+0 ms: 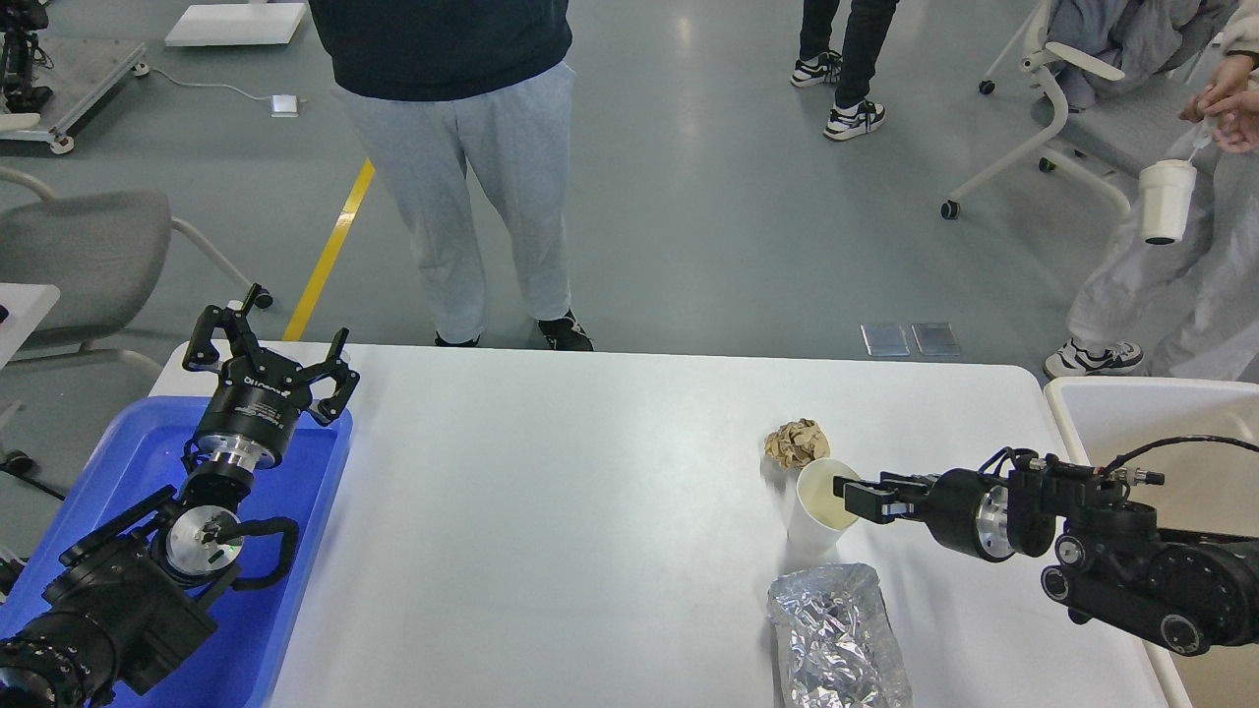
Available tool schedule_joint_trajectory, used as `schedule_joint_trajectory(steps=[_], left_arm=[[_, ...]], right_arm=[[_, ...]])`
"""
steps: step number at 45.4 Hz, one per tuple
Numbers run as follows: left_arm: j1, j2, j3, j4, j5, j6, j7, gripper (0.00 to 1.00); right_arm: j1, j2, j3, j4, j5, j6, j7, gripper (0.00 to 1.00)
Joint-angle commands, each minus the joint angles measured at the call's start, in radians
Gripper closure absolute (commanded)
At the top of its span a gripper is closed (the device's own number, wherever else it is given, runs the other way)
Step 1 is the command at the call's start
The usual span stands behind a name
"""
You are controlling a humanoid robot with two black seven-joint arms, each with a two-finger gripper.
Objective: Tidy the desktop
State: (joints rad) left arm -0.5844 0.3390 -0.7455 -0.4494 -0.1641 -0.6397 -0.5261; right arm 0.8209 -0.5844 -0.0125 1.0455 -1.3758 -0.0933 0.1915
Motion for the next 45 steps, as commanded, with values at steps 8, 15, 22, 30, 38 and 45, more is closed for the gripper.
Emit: schedule_joint_trajectory(steps=[8,15,22,30,38,45], left_arm=[[0.0,0.0,0.0,0.0,0.0,0.0,0.0,0.0],[0.0,0.0,0.0,0.0,0.0,0.0,0.0,0.0],[0.0,0.0,0.0,0.0,0.0,0.0,0.0,0.0],[0.0,0.0,0.0,0.0,0.0,0.0,0.0,0.0],[0.0,0.0,0.0,0.0,0.0,0.0,0.0,0.0],[0.0,0.0,0.0,0.0,0.0,0.0,0.0,0.0]], right_arm=[[0.01,0.001,-0.035,-0.015,-0.009,-0.005,0.042,1.0],[0.023,-0.009,-0.049,-0.013,-0.009,-0.005,0.068,1.0],[0.053,-0.032,-0.047,0.001,0.003,-0.003,0.066,1.0],[0.136,-0.097,-0.053,0.036,0.034,0.017,0.065,1.0],[0.254,-0.19,-0.093,0.102,0.089,0.105,0.063,1.0],[0.371,-0.293,-0.093,0.165,0.132,0.204,0.065,1.0]])
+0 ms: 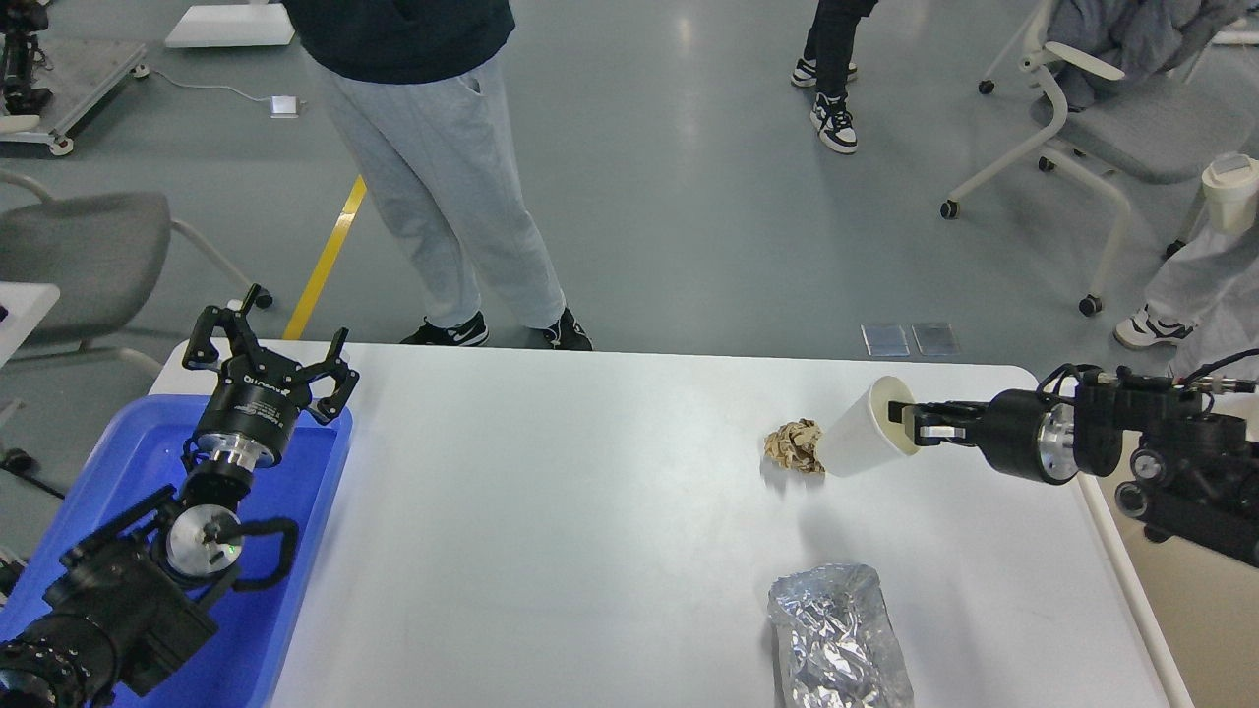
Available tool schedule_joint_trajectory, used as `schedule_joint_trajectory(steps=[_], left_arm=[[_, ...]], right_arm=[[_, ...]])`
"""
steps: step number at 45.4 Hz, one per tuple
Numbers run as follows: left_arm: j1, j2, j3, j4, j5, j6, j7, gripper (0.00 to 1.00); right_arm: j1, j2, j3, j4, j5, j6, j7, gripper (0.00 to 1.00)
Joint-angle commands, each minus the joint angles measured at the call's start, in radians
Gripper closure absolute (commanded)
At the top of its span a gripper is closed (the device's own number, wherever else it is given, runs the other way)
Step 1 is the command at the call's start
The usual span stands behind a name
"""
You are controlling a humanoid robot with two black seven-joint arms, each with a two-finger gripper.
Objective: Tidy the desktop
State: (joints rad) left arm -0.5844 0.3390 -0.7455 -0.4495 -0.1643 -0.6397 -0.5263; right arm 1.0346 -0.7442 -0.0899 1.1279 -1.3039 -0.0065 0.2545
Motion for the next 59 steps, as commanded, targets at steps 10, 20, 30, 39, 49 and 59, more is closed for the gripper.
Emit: schedule_joint_trajectory(steps=[10,20,30,39,49,59], left_arm=[[0.0,0.0,0.0,0.0,0.0,0.0,0.0,0.0],[0.0,0.0,0.0,0.0,0.0,0.0,0.0,0.0],[0.0,0.0,0.0,0.0,0.0,0.0,0.0,0.0],[0.0,0.0,0.0,0.0,0.0,0.0,0.0,0.0],[0.0,0.0,0.0,0.0,0.0,0.0,0.0,0.0],[0.0,0.0,0.0,0.0,0.0,0.0,0.0,0.0]], right_arm=[[0.292,-0.25,-0.013,0.18,0.066,0.195,0.003,1.0],[0.386,-0.357,-0.013,0.263,0.08,0.29,0.003,1.0],[0.407,-0.411,-0.019,0.263,0.074,0.309,0.003,1.0],[0.36,-0.553,-0.016,0.245,0.083,0.286,0.006,1.0],[0.202,-0.557,-0.018,0.089,0.253,0.155,0.025,1.0],[0.018,-0.538,-0.005,0.064,0.471,-0.022,0.023,1.0]])
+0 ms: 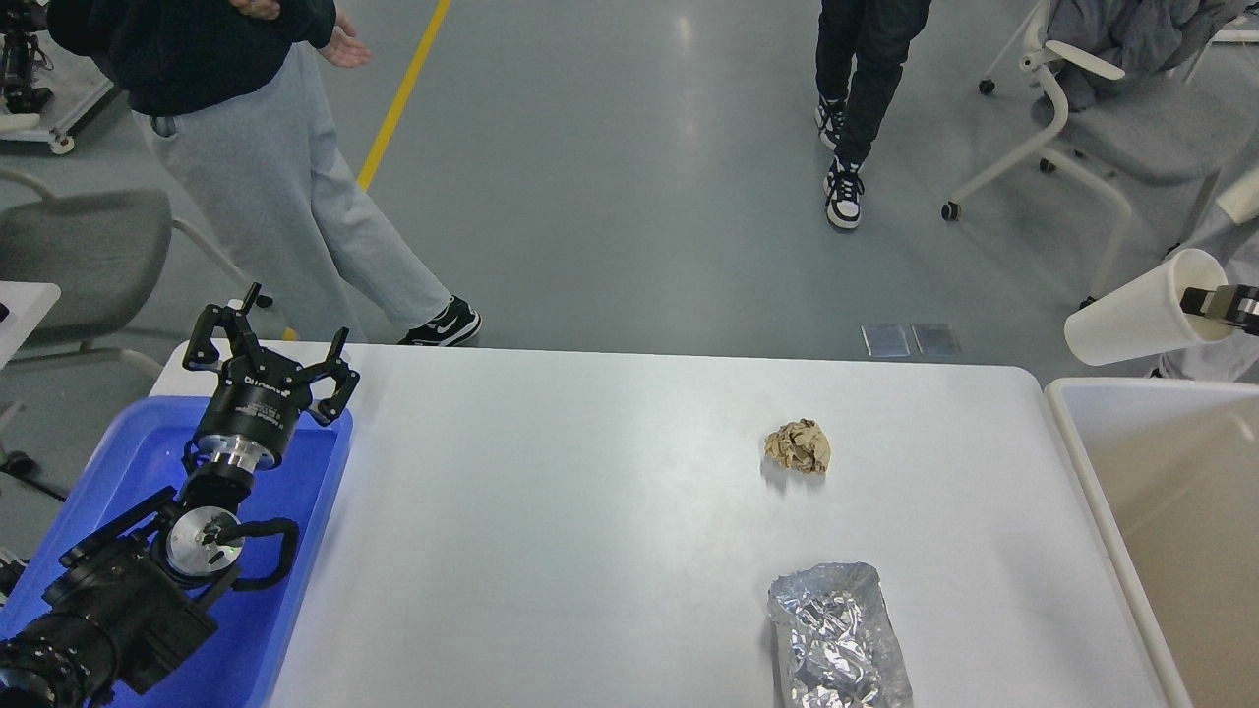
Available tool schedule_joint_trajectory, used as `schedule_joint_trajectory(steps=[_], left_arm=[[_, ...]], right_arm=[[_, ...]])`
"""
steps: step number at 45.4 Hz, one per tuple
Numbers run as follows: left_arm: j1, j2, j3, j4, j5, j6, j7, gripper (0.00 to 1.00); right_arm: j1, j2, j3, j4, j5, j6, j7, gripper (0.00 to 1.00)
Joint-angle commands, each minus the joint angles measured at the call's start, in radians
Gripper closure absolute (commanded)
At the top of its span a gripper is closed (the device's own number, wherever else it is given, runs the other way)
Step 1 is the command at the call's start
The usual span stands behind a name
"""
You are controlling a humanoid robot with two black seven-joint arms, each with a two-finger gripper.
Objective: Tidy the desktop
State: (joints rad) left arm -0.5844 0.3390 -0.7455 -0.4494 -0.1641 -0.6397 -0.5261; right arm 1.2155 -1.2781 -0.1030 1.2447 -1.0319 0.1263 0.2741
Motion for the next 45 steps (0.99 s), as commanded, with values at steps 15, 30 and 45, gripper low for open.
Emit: schedule_joint_trajectory(steps=[15,30,45], left_arm=[[0.0,0.0,0.0,0.0,0.0,0.0,0.0,0.0],[0.0,0.0,0.0,0.0,0.0,0.0,0.0,0.0],[0.0,0.0,0.0,0.0,0.0,0.0,0.0,0.0]], right_arm=[[-0.372,0.062,0.009,-0.235,0.628,-0.244,0.005,1.0],[-0.554,0.261,0.02,-0.479,0.992,-0.261,0.005,1.0],[-0.686,0.549,0.109,-0.861,1.035,-0.274,0.004,1.0]])
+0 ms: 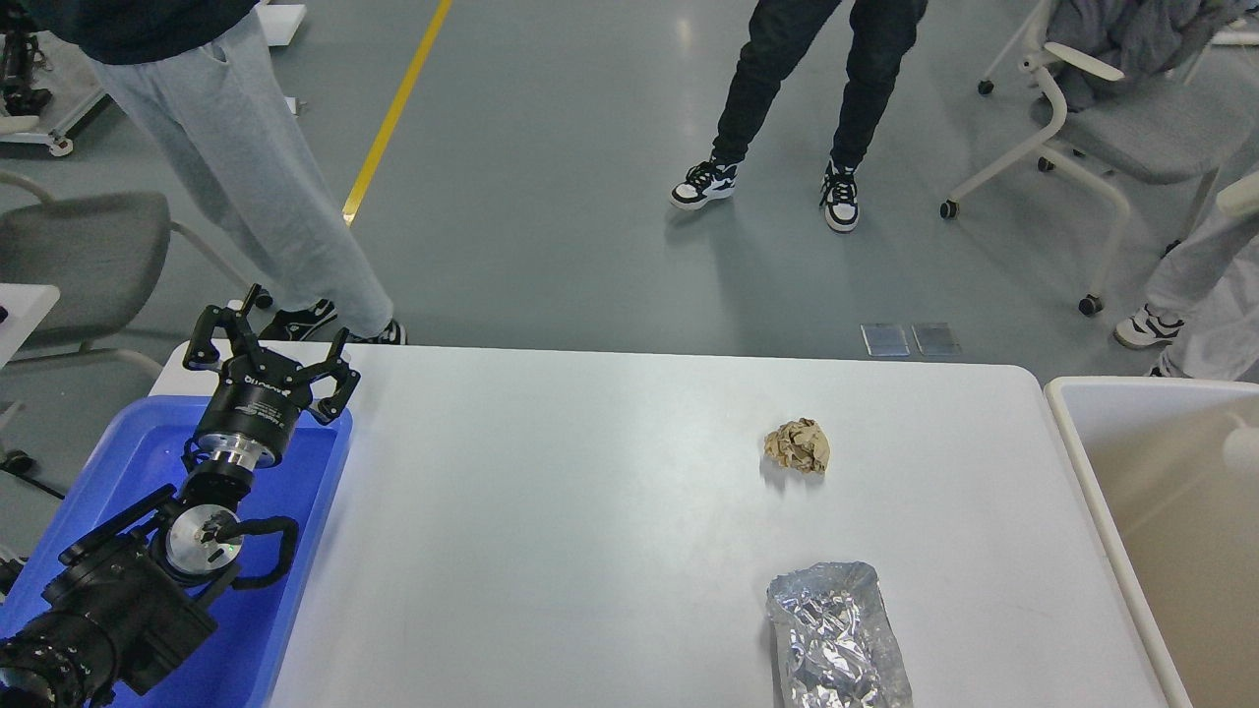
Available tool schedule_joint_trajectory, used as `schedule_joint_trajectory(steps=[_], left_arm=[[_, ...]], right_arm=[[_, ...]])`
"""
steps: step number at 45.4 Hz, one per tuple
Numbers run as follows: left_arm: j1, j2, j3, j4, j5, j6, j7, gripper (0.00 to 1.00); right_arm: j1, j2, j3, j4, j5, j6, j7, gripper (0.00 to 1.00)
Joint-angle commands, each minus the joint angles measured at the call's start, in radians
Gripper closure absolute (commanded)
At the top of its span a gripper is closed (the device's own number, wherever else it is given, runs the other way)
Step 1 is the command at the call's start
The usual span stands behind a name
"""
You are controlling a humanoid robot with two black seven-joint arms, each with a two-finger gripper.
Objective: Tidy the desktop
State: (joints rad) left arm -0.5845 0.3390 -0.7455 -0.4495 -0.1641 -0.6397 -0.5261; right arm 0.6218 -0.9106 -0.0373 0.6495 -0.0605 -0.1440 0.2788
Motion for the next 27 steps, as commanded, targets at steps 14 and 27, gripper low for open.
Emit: schedule_joint_trajectory(steps=[14,27], left_arm=[[0.002,0.0,0.0,0.0,0.0,0.0,0.0,0.0],[0.0,0.0,0.0,0.0,0.0,0.0,0.0,0.0]], right_arm=[[-0.117,0.366,0.053,-0.527,0.067,0.023,-0.01,1.0],[-0.116,0.403,0.074,-0.565,0.067,0.021,-0.012,1.0]])
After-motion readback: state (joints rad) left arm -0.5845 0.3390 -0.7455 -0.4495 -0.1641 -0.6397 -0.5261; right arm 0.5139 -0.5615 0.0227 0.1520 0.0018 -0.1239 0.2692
